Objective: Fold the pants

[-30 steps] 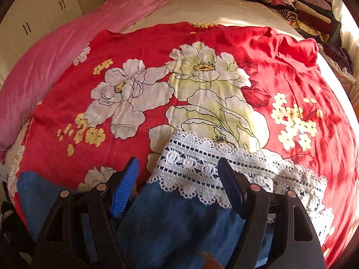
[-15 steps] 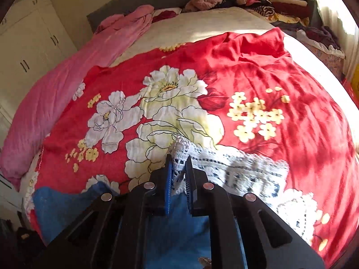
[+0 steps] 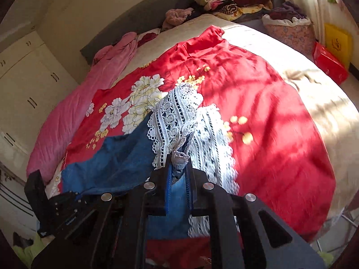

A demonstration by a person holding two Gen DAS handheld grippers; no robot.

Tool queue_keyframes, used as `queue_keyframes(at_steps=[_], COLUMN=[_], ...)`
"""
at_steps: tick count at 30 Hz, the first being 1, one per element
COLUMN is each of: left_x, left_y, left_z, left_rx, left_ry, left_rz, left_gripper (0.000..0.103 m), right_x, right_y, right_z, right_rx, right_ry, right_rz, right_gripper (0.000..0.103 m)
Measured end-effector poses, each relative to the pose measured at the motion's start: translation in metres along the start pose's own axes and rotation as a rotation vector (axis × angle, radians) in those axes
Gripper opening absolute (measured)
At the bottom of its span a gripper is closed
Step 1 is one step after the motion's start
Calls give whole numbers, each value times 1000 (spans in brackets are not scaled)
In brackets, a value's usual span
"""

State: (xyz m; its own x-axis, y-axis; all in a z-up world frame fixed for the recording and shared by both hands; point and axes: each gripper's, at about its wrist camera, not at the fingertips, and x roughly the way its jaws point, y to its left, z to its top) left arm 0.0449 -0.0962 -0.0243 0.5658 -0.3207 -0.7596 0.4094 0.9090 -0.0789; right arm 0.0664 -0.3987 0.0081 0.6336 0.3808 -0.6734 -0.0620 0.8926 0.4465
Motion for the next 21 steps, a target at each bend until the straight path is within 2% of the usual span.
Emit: queue_keyframes(at_steps=[6,14,16,17,18,19,21], left_x=[5,15,15,15,15,14,15], left_y=[-15,-28,-28,-29,-29,-29,-30], left_z=[-12,-27,-29,-29,-30,-32,-34], left_rx=[74,145,146,148,148,148,150], left_ry=[40,89,95,95,95,97,106], left_rz=[-3,7,5,9,10,9,3], left_gripper=[2,5,5,5,5,5,5], right_x=[-10,1,-3,-9,-16,-25,-37], right_y=[-22,-30,-29,-26,-23,-17,-3], right_z=[-41,-51,-52,-52,-50,-48,-46], right_rx=[31,12,3,-13,-34,-75,-139], right_ry=[37,69,68,47,21,-17,-65], right_rz=[-62,-144,-174,-214,-251,-282,-273], right_gripper=[10,10,18,29,33,33,33])
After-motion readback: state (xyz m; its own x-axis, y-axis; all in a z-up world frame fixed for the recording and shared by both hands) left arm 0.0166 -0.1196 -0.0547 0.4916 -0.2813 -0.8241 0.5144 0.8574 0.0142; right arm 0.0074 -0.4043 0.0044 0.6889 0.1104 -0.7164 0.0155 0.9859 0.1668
